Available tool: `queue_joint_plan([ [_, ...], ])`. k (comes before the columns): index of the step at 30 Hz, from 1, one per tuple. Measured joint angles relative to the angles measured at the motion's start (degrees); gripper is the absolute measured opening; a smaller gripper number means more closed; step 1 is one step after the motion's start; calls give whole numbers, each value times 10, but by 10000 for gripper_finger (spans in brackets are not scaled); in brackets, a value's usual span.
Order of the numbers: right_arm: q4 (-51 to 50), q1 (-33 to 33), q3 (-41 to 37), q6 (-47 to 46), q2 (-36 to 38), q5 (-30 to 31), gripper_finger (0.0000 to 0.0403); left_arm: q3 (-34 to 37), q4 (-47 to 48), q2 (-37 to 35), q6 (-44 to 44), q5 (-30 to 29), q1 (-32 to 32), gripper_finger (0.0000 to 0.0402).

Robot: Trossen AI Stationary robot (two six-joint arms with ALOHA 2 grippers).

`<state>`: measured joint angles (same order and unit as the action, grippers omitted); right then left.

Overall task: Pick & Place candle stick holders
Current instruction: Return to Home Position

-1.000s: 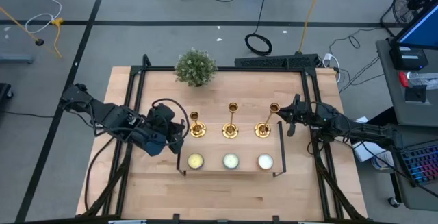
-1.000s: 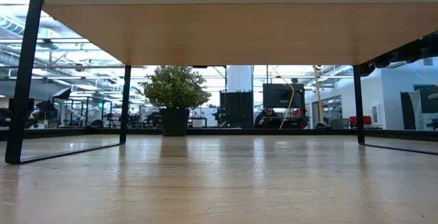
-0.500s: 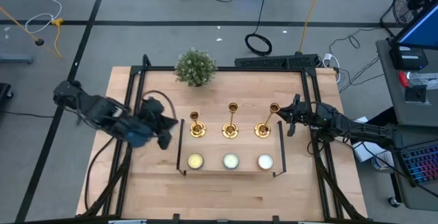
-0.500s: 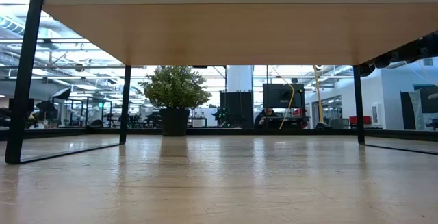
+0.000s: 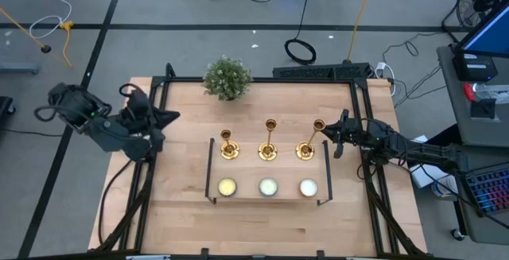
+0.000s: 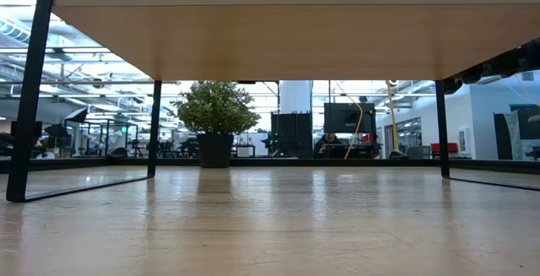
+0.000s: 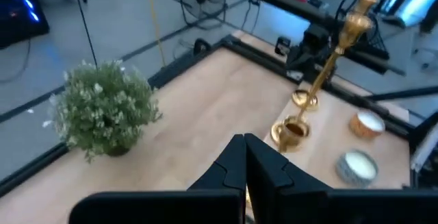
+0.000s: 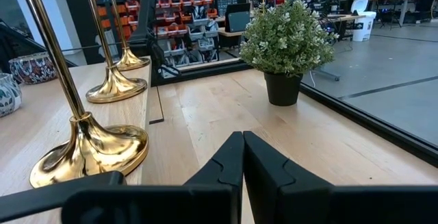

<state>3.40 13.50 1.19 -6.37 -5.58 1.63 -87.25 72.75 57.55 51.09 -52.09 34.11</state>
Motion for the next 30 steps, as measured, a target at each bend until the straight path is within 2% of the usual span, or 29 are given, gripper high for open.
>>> queue_joint_plan([
  [6, 0, 0, 0, 0, 0, 0, 4, 74, -22, -62, 0, 73, 9, 1],
  [13, 0, 0, 0, 0, 0, 0, 4, 242, -159, -155, -22, 131, 52, 0],
  [18, 0, 0, 0, 0, 0, 0, 4, 347, -223, -227, -13, 140, 66, 0],
  [20, 0, 0, 0, 0, 0, 0, 4, 380, -232, -258, -8, 119, 69, 0],
  [27, 0, 0, 0, 0, 0, 0, 4, 460, -234, -394, 19, -56, 69, 0],
  [30, 0, 0, 0, 0, 0, 0, 4, 477, -234, -447, 9, -78, 69, 0],
])
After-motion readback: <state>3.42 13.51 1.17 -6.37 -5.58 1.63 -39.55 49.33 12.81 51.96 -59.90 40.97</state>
